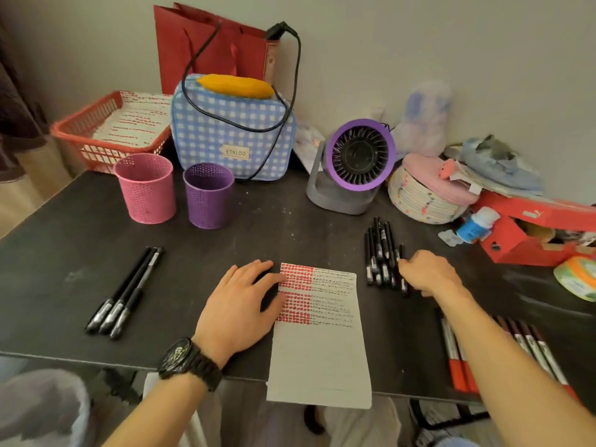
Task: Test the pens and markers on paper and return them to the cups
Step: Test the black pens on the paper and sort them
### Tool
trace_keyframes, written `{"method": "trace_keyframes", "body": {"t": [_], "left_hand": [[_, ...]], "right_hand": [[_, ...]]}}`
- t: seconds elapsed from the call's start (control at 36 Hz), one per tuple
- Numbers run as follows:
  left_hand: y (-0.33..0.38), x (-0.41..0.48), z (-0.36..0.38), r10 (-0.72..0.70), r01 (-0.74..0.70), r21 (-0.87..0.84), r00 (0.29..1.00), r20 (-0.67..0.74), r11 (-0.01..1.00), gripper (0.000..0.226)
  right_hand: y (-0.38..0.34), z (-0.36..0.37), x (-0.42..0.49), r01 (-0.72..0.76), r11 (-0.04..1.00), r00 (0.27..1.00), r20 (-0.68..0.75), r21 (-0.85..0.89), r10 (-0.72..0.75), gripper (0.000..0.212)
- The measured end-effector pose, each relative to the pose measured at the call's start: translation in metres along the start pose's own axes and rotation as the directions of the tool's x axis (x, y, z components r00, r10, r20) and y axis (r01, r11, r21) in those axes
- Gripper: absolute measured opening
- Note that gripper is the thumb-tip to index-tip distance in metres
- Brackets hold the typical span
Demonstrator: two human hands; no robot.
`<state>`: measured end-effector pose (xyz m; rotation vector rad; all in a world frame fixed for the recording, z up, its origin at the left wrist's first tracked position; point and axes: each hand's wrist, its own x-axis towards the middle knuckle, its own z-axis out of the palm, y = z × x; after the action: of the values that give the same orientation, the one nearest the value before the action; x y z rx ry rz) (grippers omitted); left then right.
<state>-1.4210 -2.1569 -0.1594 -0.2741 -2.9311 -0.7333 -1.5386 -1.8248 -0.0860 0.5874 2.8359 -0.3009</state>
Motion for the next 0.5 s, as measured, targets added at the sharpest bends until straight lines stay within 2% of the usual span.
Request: {"method": "trace_keyframes", "body": {"t": [0.11, 0.28, 0.5], "left_hand": [[-0.001, 0.001, 0.001, -0.012, 0.012, 0.005, 1.000, 0.013, 1.000, 0.050], [0.001, 0.001, -0.001, -0.005, 0.005, -0.001, 1.000, 0.009, 1.000, 0.051], [0.002, 0.000, -0.002, -0.004, 0.004, 0.001, 1.000, 0.008, 1.000, 0.049]], "right_hand": [[0.003, -0.001, 0.000, 0.014, 0.999, 0.998, 0.062, -0.039, -0.012, 0.048], [0.015, -0.006, -0.002, 0.053, 0.998, 0.992, 0.112, 0.037, -0.057, 0.055], [0.023, -0.002, -0.002, 0.087, 0.983, 0.989, 0.105, 0.164, -0.105, 0.036]]}}
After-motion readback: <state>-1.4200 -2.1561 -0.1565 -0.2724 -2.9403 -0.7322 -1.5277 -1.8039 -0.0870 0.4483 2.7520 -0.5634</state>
